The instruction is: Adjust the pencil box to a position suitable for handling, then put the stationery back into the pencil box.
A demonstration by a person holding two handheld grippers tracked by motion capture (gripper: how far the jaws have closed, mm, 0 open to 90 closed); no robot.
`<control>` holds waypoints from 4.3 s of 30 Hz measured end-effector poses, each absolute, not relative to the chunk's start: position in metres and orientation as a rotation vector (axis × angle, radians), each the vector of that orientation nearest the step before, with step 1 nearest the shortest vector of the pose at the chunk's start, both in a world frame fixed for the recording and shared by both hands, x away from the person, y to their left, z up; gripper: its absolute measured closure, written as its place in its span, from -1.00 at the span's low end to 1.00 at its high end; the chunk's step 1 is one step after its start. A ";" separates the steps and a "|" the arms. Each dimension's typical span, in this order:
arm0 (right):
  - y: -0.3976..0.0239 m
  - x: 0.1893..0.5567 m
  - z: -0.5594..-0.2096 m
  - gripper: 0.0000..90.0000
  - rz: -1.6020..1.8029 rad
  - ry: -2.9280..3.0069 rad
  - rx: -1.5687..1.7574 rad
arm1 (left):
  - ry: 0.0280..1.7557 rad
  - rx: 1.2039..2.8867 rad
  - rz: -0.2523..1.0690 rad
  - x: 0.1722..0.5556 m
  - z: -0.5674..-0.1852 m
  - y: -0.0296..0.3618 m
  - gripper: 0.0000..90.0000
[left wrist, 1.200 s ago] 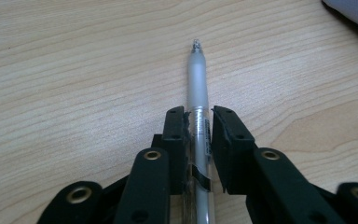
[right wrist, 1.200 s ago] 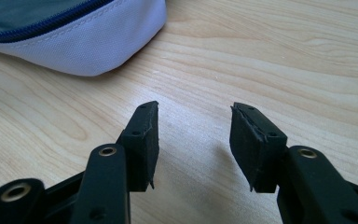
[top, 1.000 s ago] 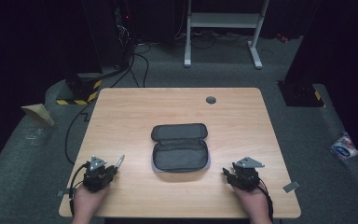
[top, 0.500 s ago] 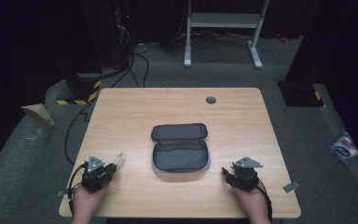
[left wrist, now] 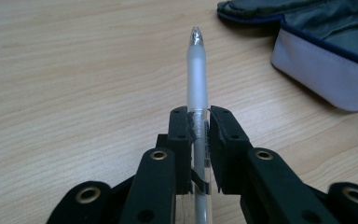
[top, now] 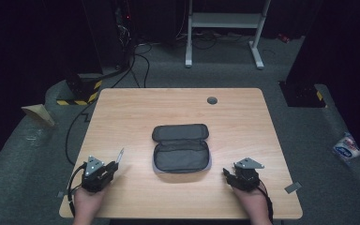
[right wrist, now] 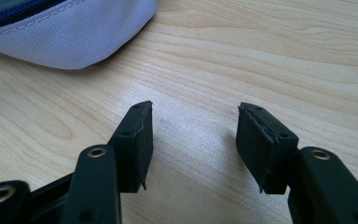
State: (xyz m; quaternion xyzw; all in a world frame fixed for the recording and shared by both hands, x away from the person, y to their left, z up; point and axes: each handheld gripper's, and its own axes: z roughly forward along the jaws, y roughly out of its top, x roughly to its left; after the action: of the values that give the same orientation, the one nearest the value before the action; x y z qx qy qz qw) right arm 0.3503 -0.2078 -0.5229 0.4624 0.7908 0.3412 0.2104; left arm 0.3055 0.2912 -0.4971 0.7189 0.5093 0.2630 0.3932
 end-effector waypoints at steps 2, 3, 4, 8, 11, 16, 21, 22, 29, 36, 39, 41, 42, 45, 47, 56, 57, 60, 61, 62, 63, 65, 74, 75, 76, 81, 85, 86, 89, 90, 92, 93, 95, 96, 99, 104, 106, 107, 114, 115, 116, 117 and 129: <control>-0.208 0.350 -0.523 0.02 0.949 2.198 1.287 | 1.286 1.810 0.685 0.305 -0.496 0.291 0.75; -0.208 0.350 -0.523 0.02 0.949 2.198 1.289 | 1.291 1.804 0.690 0.306 -0.496 0.292 0.75; -0.208 0.350 -0.523 0.02 0.949 2.198 1.289 | 1.296 1.795 0.680 0.307 -0.496 0.292 0.75; -0.208 0.350 -0.523 0.01 0.948 2.197 1.288 | 1.294 1.785 0.685 0.307 -0.495 0.292 0.75; -0.208 0.350 -0.523 0.00 0.948 2.197 1.286 | 1.278 1.772 0.697 0.308 -0.492 0.289 0.75; -0.208 0.350 -0.523 0.00 0.950 2.201 1.285 | 1.222 1.779 0.731 0.311 -0.485 0.279 0.76; -0.209 0.350 -0.523 -0.01 0.952 2.204 1.280 | 1.180 1.758 0.733 0.313 -0.481 0.267 0.76; -0.209 0.350 -0.523 -0.01 0.952 2.204 1.280 | 1.171 1.755 0.731 0.314 -0.481 0.266 0.76; -0.209 0.350 -0.523 -0.01 0.951 2.204 1.280 | 1.130 1.724 0.739 0.316 -0.474 0.260 0.76; -0.209 0.350 -0.523 -0.01 0.950 2.203 1.280 | 1.103 1.706 0.726 0.314 -0.463 0.257 0.76; -0.209 0.350 -0.523 -0.01 0.952 2.206 1.280 | 1.076 1.705 0.733 0.313 -0.457 0.254 0.76; -0.209 0.350 -0.523 -0.01 0.950 2.205 1.282 | 1.076 1.708 0.735 0.313 -0.455 0.252 0.76; -0.208 0.350 -0.523 -0.01 0.950 2.204 1.284 | 1.076 1.706 0.731 0.314 -0.454 0.252 0.76; -0.208 0.350 -0.523 -0.01 0.950 2.204 1.283 | 1.067 1.704 0.730 0.317 -0.453 0.250 0.76; -0.208 0.351 -0.523 -0.02 0.951 2.206 1.284 | 1.063 1.703 0.733 0.320 -0.452 0.248 0.76; -0.208 0.351 -0.523 -0.02 0.951 2.205 1.285 | 1.017 1.709 0.695 0.328 -0.441 0.231 0.76; -0.208 0.351 -0.523 -0.02 0.951 2.205 1.285 | 1.017 1.709 0.695 0.328 -0.441 0.231 0.76; -0.208 0.350 -0.523 -0.02 0.950 2.203 1.286 | 0.998 1.716 0.685 0.331 -0.437 0.223 0.76; -0.208 0.351 -0.523 -0.02 0.950 2.204 1.283 | 0.989 1.722 0.683 0.333 -0.436 0.220 0.76; -0.208 0.351 -0.523 -0.02 0.950 2.204 1.283 | 0.982 1.724 0.681 0.334 -0.435 0.219 0.76; -0.208 0.350 -0.523 -0.02 0.950 2.204 1.286 | 0.975 1.729 0.678 0.336 -0.434 0.216 0.76; -0.208 0.351 -0.523 -0.02 0.950 2.204 1.283 | 0.961 1.731 0.672 0.338 -0.432 0.211 0.76; -0.208 0.351 -0.523 -0.02 0.950 2.203 1.286 | 0.890 1.798 0.663 0.350 -0.426 0.184 0.76; -0.208 0.351 -0.523 -0.02 0.950 2.204 1.284 | 0.886 1.804 0.661 0.351 -0.426 0.181 0.76; -0.208 0.351 -0.523 -0.02 0.950 2.204 1.284 | 0.880 1.808 0.656 0.352 -0.426 0.178 0.76; -0.208 0.351 -0.523 -0.02 0.950 2.204 1.283 | 0.838 1.840 0.643 0.357 -0.426 0.161 0.76; -0.208 0.351 -0.523 -0.02 0.949 2.203 1.282 | 0.799 1.883 0.626 0.363 -0.428 0.149 0.76; -0.208 0.351 -0.523 -0.02 0.949 2.203 1.283 | 0.789 1.894 0.621 0.365 -0.429 0.146 0.76; -0.208 0.350 -0.523 -0.02 0.950 2.203 1.286 | 0.770 1.930 0.609 0.370 -0.434 0.139 0.76; -0.208 0.350 -0.523 -0.02 0.949 2.203 1.286 | 0.764 1.937 0.602 0.372 -0.435 0.137 0.76; -0.208 0.351 -0.523 -0.02 0.949 2.204 1.280 | 0.749 1.957 0.589 0.375 -0.437 0.133 0.76; -0.208 0.351 -0.523 -0.02 0.949 2.203 1.282 | 0.742 1.970 0.585 0.376 -0.439 0.131 0.76; -0.208 0.351 -0.523 -0.02 0.948 2.204 1.279 | 0.722 2.002 0.589 0.377 -0.441 0.127 0.76; -0.208 0.351 -0.523 -0.02 0.948 2.203 1.279 | 0.715 2.014 0.585 0.378 -0.442 0.125 0.76; -0.208 0.351 -0.523 -0.01 0.948 2.203 1.281 | 0.701 2.043 0.578 0.380 -0.443 0.121 0.76; -0.208 0.350 -0.523 -0.01 0.947 2.201 1.282 | 0.685 2.095 0.557 0.384 -0.446 0.118 0.76; -0.208 0.350 -0.523 -0.01 0.947 2.201 1.284 | 0.684 2.117 0.553 0.385 -0.449 0.118 0.76; -0.208 0.350 -0.523 -0.01 0.947 2.200 1.283 | 0.683 2.125 0.546 0.385 -0.450 0.118 0.76; -0.208 0.350 -0.523 -0.01 0.947 2.199 1.283 | 0.665 2.191 0.513 0.389 -0.455 0.115 0.76; -0.208 0.350 -0.523 -0.01 0.946 2.199 1.285 | 0.666 2.200 0.508 0.391 -0.456 0.115 0.76; -0.208 0.350 -0.523 -0.01 0.947 2.200 1.283 | 0.666 2.205 0.504 0.392 -0.457 0.115 0.76; -0.208 0.350 -0.523 -0.01 0.946 2.199 1.286 | 0.664 2.213 0.498 0.393 -0.457 0.114 0.76; -0.208 0.350 -0.523 -0.01 0.946 2.199 1.283 | 0.642 2.277 0.467 0.397 -0.469 0.104 0.76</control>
State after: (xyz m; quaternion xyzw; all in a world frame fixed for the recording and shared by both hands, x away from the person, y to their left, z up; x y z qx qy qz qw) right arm 0.3501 -0.2077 -0.5230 0.4618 0.7913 0.3406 0.2113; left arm 0.3969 0.1042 -0.4694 0.8820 0.2488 0.1810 0.3570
